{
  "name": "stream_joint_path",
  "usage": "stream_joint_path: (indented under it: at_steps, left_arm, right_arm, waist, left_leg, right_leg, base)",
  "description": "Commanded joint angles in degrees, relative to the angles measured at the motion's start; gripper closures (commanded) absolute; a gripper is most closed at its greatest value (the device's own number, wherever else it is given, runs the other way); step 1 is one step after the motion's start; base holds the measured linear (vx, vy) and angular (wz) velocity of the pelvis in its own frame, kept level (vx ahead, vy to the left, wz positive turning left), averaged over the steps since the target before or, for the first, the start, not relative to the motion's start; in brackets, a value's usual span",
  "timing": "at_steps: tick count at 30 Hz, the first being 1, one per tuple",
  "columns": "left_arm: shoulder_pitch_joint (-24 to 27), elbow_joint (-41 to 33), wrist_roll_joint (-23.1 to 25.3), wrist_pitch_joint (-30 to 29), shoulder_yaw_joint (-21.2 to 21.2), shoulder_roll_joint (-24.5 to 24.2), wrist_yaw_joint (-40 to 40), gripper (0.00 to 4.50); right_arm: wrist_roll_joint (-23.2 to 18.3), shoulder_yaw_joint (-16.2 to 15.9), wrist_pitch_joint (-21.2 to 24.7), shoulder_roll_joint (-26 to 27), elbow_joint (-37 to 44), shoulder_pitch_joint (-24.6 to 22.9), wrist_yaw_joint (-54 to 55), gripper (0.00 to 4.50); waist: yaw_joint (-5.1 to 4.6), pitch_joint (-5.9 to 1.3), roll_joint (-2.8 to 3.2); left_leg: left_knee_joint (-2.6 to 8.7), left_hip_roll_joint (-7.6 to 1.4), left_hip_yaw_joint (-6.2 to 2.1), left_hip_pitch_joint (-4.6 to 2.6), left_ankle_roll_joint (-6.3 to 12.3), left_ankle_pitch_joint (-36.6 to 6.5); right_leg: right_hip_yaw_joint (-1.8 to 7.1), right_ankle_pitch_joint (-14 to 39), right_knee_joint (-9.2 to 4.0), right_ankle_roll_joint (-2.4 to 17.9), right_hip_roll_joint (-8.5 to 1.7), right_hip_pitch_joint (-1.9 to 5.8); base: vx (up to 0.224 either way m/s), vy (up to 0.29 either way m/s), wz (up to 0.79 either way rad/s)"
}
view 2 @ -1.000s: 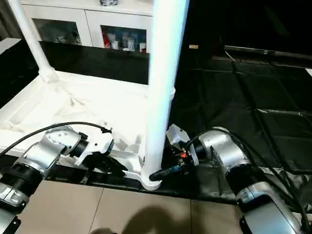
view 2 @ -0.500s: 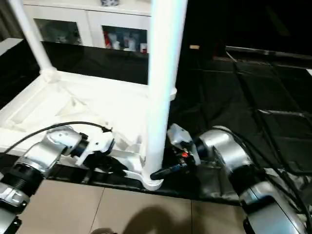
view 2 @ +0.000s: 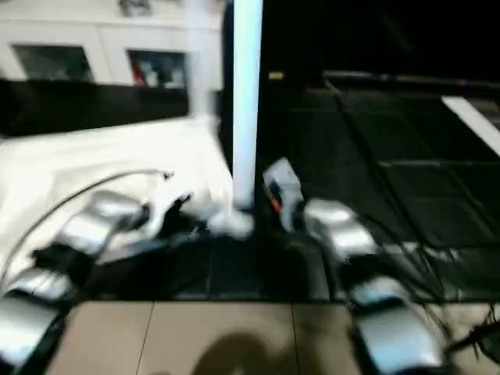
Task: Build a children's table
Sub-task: Rotate leg to tighten
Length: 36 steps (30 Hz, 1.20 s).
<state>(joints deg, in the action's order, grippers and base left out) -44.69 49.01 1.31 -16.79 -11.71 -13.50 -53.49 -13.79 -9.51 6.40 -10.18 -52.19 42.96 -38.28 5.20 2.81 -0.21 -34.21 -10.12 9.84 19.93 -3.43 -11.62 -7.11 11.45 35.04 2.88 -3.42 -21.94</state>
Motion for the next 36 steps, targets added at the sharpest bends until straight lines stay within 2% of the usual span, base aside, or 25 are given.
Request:
stream_joint_path:
  at_steps: [1,2,5,7,9,13,17,18,21,24,26,28,29,30,31,32,35,36]
  left_arm:
    - [-3.23,-0.38,-2.4,0.08,1.73,3.74,5.19,4.5]
    - [-4.03,0.65,-1.95,0.18,2.56,4.71,7.97,4.5]
    - [-4.42,0.83,-1.82,0.0,3.52,5.63,10.0,4.5]
    - [-4.34,0.65,-1.58,0.03,3.48,5.66,10.23,4.5]
    - [-4.05,0.36,-1.37,0.14,3.38,5.52,10.16,4.5]
    - [-3.31,0.11,-1.03,1.02,3.12,4.82,9.43,4.5]
    - [-2.08,-0.78,-0.69,2.01,2.78,3.36,7.4,4.5]
    - [-2.08,-0.78,-0.69,2.01,2.78,3.36,7.4,4.5]
    - [-1.66,-0.65,-0.54,3.05,2.6,1.53,5.41,4.5]
    - [-1.2,-0.87,-0.14,3.87,1.84,0.29,3.2,4.5]
    - [-0.77,-0.92,0.52,4.74,1.0,-0.59,1.57,4.5]
    - [-0.56,-0.7,1.03,5.16,0.52,-1.23,0.56,4.5]
    - [-0.34,-0.81,1.14,5.73,0.22,-1.64,-0.53,4.5]
    - [-0.08,-0.98,1.17,6.12,-0.09,-2.03,-1.72,4.5]
    - [0.29,-1.24,1.3,7.12,-0.63,-2.57,-3.34,4.5]
    - [0.29,-1.24,1.3,7.12,-0.63,-2.57,-3.34,4.5]
    - [1.57,-2.61,1.15,9.68,-2.07,-4.02,-8.29,4.5]
    - [2.67,-3.94,0.64,11.36,-3.09,-5.05,-12.21,4.5]
  right_arm:
    - [0.19,-3.38,2.59,6.35,-1.86,0.22,1.21,2.55]
    - [0.75,-2.8,2.28,7.93,-3.46,1.37,3.69,2.55]
    - [2.23,-2.37,1.33,9.22,-4.34,2.06,4.28,2.55]
    - [2.85,-2.0,0.54,9.4,-4.52,2.0,4.18,2.55]
    - [3.09,-1.68,0.07,9.47,-4.57,1.85,4.0,1.99]
    - [3.42,-1.13,-0.6,9.2,-4.58,1.38,3.2,1.65]
    - [3.85,-0.34,-1.68,7.93,-3.61,0.18,0.63,1.29]
    - [3.85,-0.34,-1.68,7.93,-3.61,0.18,0.63,1.02]
    - [3.64,-0.24,-2.3,5.34,-1.95,-1.49,-4.09,0.85]
    - [3.43,-0.56,-2.73,2.88,-0.37,-2.93,-7.95,0.47]
    - [3.23,-0.63,-3.38,0.67,0.46,-3.82,-11.19,0.36]
    - [3.0,-0.55,-4.01,-1.05,1.27,-4.46,-14.04,0.12]
    - [2.81,-0.41,-4.27,-2.1,1.85,-4.82,-15.97,0.04]
    - [2.59,-0.31,-4.29,-3.08,2.43,-5.11,-17.73,0.04]
    - [2.37,-0.11,-4.38,-4.19,3.21,-5.46,-19.79,0.04]
    - [2.37,-0.11,-4.38,-4.19,3.21,-5.46,-19.79,0.04]
    - [1.7,0.21,-4.21,-6.74,5.07,-6.18,-24.99,0.04]
    - [1.57,-0.07,-4.57,-8.66,6.18,-6.64,-29.3,0.04]
  waist:
    - [0.51,-3.64,0.09]
    - [0.56,-3.71,0.27]
    - [0.65,-3.91,0.12]
    - [0.81,-3.8,0.12]
    - [0.85,-3.65,0.06]
    - [0.86,-3.52,0.24]
    - [0.8,-3.51,0.2]
    - [0.8,-3.51,0.2]
    - [0.86,-3.56,0.12]
    - [0.99,-3.51,0.06]
    - [1.26,-3.43,0.17]
    - [1.32,-3.4,0.04]
    - [1.32,-3.38,0.21]
    - [1.28,-3.37,0.26]
    - [1.35,-3.46,0.0]
    - [1.35,-3.46,0.0]
    - [1.41,-4.01,0.14]
    - [1.63,-4.18,0.13]
  left_leg:
    - [3.88,-3.68,-1.55,0.22,1.78,-6.37]
    - [3.83,-3.68,-1.55,0.23,2.2,-5.24]
    - [3.66,-3.75,-1.41,0.43,3.41,-3.38]
    - [3.68,-3.81,-1.35,0.43,4.42,-3.05]
    - [3.77,-3.83,-1.33,0.35,4.3,-4.26]
    - [3.98,-3.99,-1.41,0.17,3.47,-5.82]
    - [4.0,-4.01,-1.41,0.26,3.62,-5.76]
    - [4.0,-4.01,-1.41,0.26,3.62,-5.76]
    - [3.93,-3.94,-1.36,0.26,4.37,-5.21]
    - [3.93,-3.95,-1.31,0.31,4.77,-5.12]
    - [3.92,-4.02,-1.27,0.33,4.97,-5.63]
    - [3.93,-3.98,-1.27,0.36,5.05,-6.0]
    - [3.91,-3.93,-1.29,0.36,5.07,-6.29]
    - [3.87,-3.86,-1.29,0.5,5.1,-6.23]
    - [3.79,-3.8,-1.29,0.55,5.42,-5.65]
    - [3.79,-3.8,-1.29,0.55,5.42,-5.65]
    - [3.4,-4.06,-1.31,0.84,6.73,-2.55]
    - [3.17,-4.0,-1.3,0.89,7.48,-1.72]
  right_leg:
    - [4.46,15.32,-5.07,8.5,-6.83,3.03]
    - [4.46,12.38,-4.77,9.4,-6.78,2.96]
    - [4.51,6.99,-4.14,10.75,-6.85,3.28]
    - [4.48,5.39,-4.02,11.18,-6.87,3.27]
    - [4.51,7.49,-4.33,10.95,-7.02,3.29]
    - [4.55,11.0,-4.74,10.14,-7.08,3.18]
    - [4.62,10.53,-4.65,10.06,-7.1,3.23]
    - [4.62,10.53,-4.65,10.06,-7.1,3.23]
    - [4.61,9.25,-4.5,10.26,-7.02,3.3]
    - [4.61,9.73,-4.57,10.13,-7.06,3.31]
    - [4.56,10.92,-4.71,9.85,-7.04,3.24]
    - [4.47,11.79,-4.88,9.45,-6.94,3.29]
    - [4.42,12.52,-5.0,9.28,-6.94,3.28]
    - [4.4,12.53,-4.97,9.09,-6.87,3.36]
    - [4.36,12.04,-4.97,8.83,-6.77,3.54]
    - [4.36,12.04,-4.97,8.83,-6.77,3.54]
    - [4.3,5.54,-3.94,10.46,-6.65,3.36]
    - [4.23,3.0,-3.65,11.09,-6.63,3.37]
  base:
    - [0.0,0.0,0.0]
    - [0.0,0.0,0.0]
    - [0.0,0.0,0.0]
    - [0.0,0.0,0.0]
    - [0.0,0.0,0.0]
    - [0.0,0.0,0.0]
    - [0.0,0.0,0.0]
    - [0.0,0.0,0.0]
    - [0.0,0.0,0.0]
    - [0.0,0.0,0.0]
    - [0.0,0.0,0.0]
    - [0.0,0.0,0.0]
    - [0.0,0.0,0.0]
    - [0.0,0.0,0.0]
    - [0.0,0.0,0.0]
    - [0.0,0.0,0.0]
    - [0.0,0.0,0.0]
    - [0.0,0.0,0.0]
